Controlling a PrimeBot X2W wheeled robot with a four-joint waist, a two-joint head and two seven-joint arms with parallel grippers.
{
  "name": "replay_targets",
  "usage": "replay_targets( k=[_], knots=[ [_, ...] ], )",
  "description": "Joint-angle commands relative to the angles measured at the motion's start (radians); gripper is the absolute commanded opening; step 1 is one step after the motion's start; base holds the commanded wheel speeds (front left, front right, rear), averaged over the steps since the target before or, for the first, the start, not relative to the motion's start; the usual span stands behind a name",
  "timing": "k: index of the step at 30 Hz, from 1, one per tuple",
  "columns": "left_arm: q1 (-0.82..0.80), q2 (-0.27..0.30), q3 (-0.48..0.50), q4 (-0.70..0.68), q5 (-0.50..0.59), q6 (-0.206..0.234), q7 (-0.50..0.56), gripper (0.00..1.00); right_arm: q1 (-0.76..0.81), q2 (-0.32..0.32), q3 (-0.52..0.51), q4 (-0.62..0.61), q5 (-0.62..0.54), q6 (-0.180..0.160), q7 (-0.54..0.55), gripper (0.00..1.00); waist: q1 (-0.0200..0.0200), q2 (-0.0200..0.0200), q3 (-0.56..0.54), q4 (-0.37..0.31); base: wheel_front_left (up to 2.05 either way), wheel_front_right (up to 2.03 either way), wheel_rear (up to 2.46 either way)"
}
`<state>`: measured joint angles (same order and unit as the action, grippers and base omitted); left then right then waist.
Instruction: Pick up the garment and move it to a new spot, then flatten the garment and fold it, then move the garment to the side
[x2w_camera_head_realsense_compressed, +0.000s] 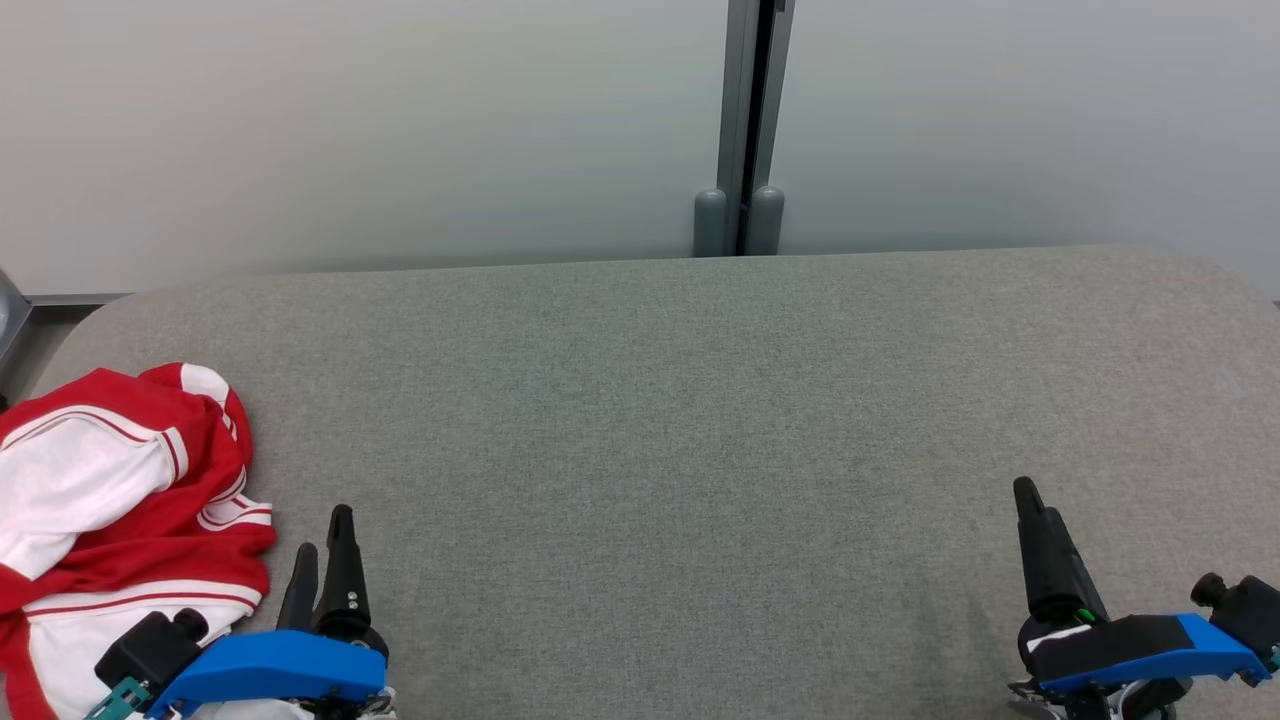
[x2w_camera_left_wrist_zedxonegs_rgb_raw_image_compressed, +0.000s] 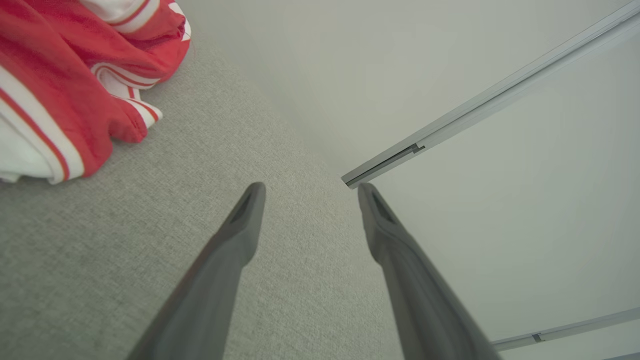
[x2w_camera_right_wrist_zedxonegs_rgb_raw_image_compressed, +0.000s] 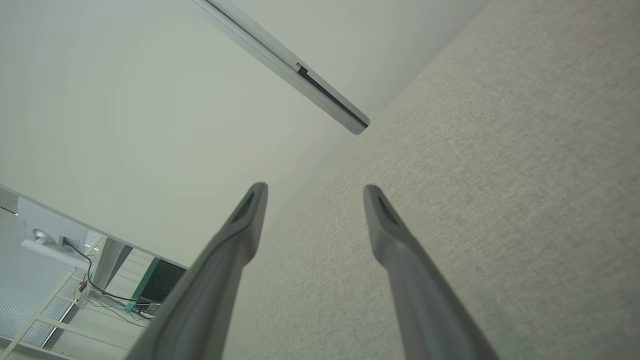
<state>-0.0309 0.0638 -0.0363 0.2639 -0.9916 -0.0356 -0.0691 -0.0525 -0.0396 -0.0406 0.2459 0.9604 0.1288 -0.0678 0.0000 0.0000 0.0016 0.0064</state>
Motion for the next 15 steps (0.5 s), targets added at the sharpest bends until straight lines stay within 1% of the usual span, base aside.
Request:
replay_targets(
  k=[1, 15],
  knots=[
    [-0.010, 0.010, -0.007, -0.008, 0.040, 0.005, -0.010, 1.00, -0.003, -0.007, 0.003, -0.011, -0.041, 0.001, -0.012, 1.00, 0.0000, 0.0000, 0.001, 0.000, 0.00, 0.00, 0.00],
    [-0.027, 0.022, -0.055, 0.000, 0.236, 0.029, -0.053, 1.00, -0.019, -0.009, -0.005, -0.003, -0.230, 0.002, -0.055, 1.00, 0.0000, 0.0000, 0.012, 0.000, 0.00, 0.00, 0.00]
  ],
)
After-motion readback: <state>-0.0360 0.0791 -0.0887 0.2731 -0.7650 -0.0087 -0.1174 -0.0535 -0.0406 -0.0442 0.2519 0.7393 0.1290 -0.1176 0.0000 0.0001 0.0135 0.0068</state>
